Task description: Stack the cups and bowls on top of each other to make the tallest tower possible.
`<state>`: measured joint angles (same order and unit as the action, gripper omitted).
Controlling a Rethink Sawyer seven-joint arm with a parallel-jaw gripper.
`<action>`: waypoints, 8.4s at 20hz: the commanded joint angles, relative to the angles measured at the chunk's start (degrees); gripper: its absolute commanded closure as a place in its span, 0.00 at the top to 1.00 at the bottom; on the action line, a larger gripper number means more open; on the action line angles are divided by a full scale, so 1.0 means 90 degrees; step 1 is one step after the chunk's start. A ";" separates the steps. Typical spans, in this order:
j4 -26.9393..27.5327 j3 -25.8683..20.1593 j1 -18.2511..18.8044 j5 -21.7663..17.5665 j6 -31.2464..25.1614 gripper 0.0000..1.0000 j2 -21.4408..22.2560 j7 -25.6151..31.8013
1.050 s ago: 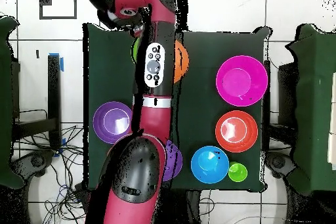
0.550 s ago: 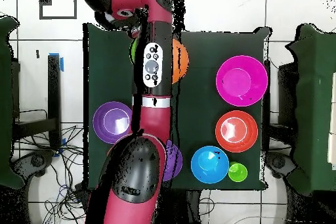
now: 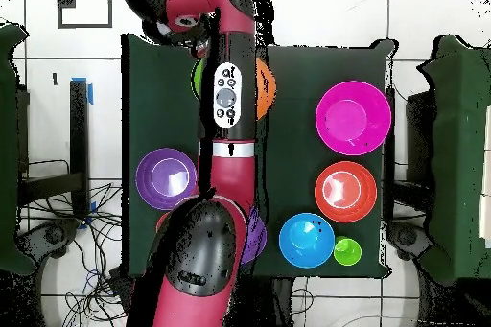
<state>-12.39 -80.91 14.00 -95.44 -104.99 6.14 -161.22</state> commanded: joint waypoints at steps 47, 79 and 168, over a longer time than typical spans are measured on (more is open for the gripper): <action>-0.0588 0.2395 -0.0007 0.1844 0.0085 0.00 0.0101 -0.0240; 0.0211 0.0756 -0.0026 -0.0020 -0.0092 0.00 -0.0077 0.0281; -0.1264 0.1585 0.0398 0.1099 -0.0124 1.00 0.0534 -0.0292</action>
<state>-16.29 -75.14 16.19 -89.82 -104.97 7.77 -161.22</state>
